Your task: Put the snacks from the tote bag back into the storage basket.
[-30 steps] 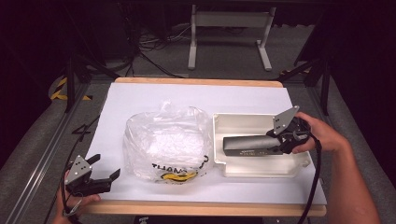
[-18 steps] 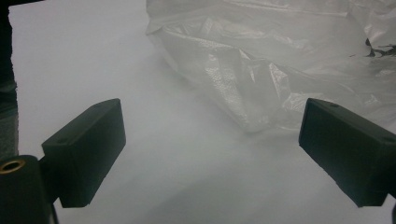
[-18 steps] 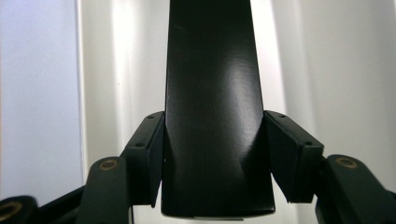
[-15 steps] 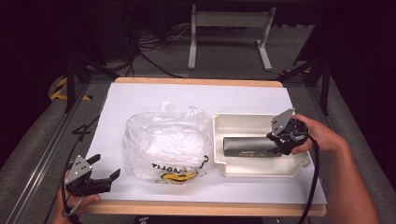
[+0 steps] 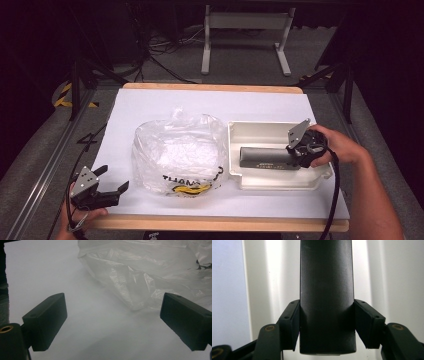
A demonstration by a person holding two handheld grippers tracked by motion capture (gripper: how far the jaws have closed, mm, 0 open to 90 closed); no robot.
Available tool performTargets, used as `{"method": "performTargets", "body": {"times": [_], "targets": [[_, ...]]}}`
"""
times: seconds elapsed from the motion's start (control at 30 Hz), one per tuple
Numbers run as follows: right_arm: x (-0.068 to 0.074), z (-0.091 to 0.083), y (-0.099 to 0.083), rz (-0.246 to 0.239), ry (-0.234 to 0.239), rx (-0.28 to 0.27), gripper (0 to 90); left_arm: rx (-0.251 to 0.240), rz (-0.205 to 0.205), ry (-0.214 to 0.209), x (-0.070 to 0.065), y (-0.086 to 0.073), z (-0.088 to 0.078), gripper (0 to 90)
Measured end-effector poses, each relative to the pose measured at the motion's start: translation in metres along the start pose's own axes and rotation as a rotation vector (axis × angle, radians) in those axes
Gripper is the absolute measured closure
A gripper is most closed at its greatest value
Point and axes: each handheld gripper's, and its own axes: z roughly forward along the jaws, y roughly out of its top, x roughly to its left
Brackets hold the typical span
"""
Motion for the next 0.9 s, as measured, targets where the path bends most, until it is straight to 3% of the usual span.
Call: {"method": "performTargets", "body": {"times": [0.9], "targets": [[0.0019,0.0101,0.0001,0.008,-0.015,0.072,41.7,-0.007,-0.001,0.002,0.0006,0.0005,-0.0009,7.8]]}}
